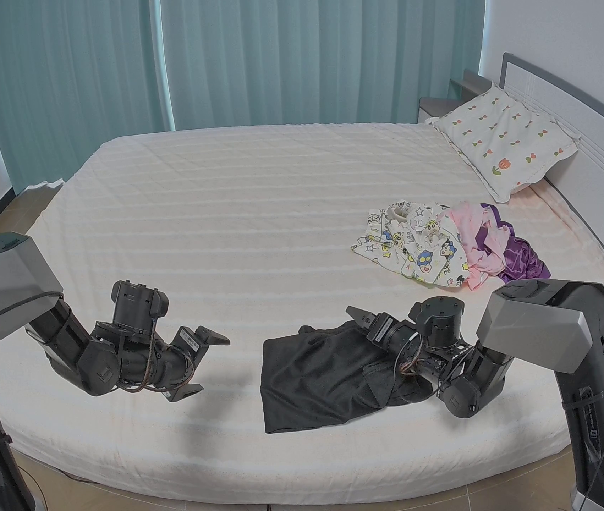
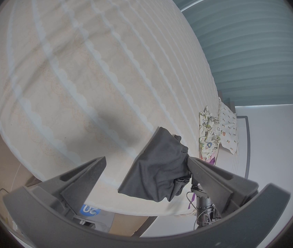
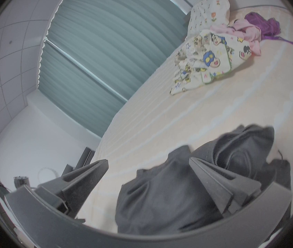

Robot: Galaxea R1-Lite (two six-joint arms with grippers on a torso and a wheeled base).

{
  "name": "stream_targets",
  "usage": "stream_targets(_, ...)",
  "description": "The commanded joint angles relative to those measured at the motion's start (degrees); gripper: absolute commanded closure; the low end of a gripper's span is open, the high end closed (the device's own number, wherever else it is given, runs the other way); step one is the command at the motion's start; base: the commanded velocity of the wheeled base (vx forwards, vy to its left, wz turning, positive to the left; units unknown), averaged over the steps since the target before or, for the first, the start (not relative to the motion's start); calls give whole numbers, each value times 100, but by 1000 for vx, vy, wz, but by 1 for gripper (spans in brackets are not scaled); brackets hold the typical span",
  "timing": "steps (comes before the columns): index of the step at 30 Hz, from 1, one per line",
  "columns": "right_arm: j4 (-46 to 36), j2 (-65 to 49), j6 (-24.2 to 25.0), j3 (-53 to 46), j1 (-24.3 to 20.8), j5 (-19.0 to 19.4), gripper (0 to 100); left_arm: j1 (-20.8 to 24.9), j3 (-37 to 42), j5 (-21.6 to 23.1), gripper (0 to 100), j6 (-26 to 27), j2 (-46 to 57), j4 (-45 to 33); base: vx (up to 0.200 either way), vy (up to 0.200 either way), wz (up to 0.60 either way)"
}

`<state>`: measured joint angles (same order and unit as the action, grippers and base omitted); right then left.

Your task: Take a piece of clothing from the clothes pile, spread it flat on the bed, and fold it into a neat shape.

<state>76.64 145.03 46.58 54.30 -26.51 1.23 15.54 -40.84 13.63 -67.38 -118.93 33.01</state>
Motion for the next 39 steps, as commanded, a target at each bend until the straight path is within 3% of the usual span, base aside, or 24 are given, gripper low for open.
stream_targets(1,-9,359,-114,345,340,-202,0,1,23,-1,0,5,-25,3,0,0,0)
stream_targets(5,79,350,-132,503,428,-457,0,1,15,-1,0,-3,-25,3,0,0,0)
stream_targets(7,123,429,-114,898,604,-809,0,1,15,-1,0,5,-34,3,0,0,0)
stream_targets(13,457,553,-114,969,938,-861,0,1,23,-1,0,5,-34,3,0,0,0)
stream_targets(16,492,-36,-44,116,1034,-580,0,10,23,-1,0,14,-25,3,0,0,0)
stream_targets(19,474,-537,-140,-789,1061,132,0,10,23,-1,0,14,-34,3,0,0,0)
stream_targets(26,-62,-863,-668,-1308,753,228,0,45,23,-9,0,23,-42,3,0,0,0)
stream_targets(28,-123,-792,-756,-1396,489,141,0,45,23,-18,0,23,-42,3,0,0,0)
stream_targets(31,-343,-722,-931,-1343,349,-325,0,45,23,-18,0,32,-51,3,0,0,0)
stream_targets(33,-387,-564,-1301,-1360,191,-712,0,45,23,-27,0,32,-51,3,0,0,0)
stream_targets(36,-343,-432,-1916,-1466,-20,-897,0,54,15,-27,0,40,-60,3,0,0,0)
stream_targets(38,-361,-432,-2048,-1510,-64,-993,0,54,15,-27,0,40,-51,3,0,0,0)
stream_targets(39,-369,-326,-2311,-1519,-108,-1336,0,54,15,-27,0,40,-51,3,0,0,0)
